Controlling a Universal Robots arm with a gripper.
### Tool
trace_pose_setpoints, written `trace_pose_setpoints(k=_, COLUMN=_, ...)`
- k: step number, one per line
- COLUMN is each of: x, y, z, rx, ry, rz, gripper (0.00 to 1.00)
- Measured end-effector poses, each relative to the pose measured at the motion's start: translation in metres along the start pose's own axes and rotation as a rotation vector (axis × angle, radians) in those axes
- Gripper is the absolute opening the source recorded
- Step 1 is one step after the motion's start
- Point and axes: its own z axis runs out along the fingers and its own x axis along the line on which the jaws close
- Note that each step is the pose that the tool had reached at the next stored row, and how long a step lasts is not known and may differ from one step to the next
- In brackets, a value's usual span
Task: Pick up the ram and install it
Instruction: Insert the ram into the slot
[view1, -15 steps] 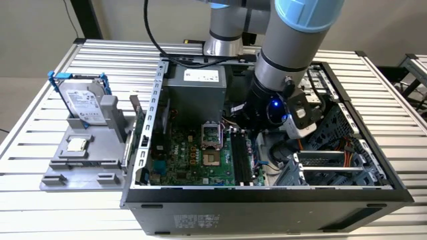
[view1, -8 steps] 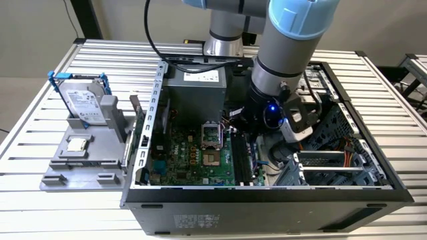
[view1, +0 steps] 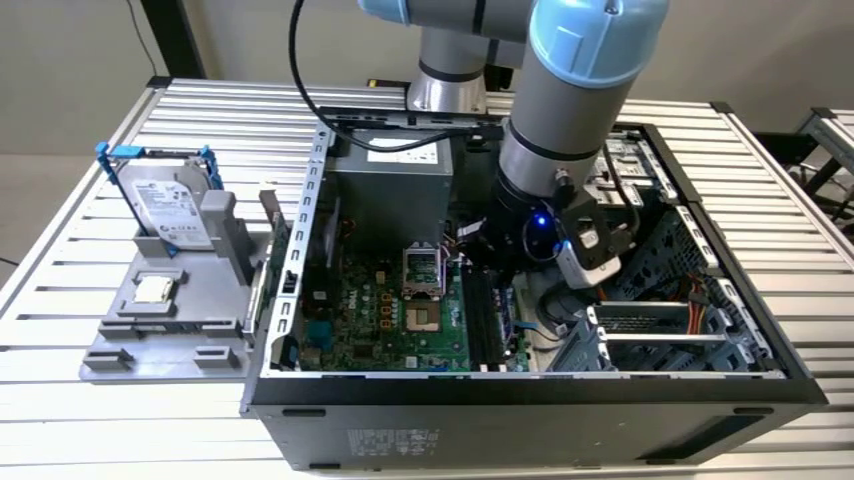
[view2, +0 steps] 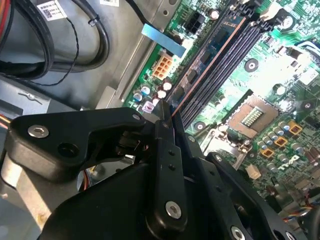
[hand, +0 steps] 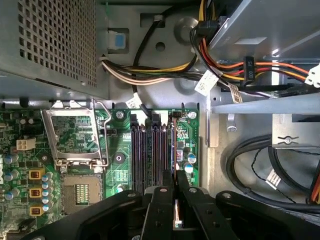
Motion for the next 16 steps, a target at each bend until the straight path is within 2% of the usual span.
trace_pose_setpoints(k=5, x=0.0035, y=-0.0026, z=0.0007, rx=0.0002, ry=-0.0002, rz=0.003, gripper=0.0)
trace_pose_setpoints(k=11, x=0.0043, y=-0.0035, z=0.0066, rx=0.0099, ry=-0.0013, rz=0.017, gripper=0.0)
trace_pose_setpoints(k=16, x=0.0043, y=-0.0051, z=0.0077, rx=0.0165, ry=-0.0021, rz=0.029, gripper=0.0)
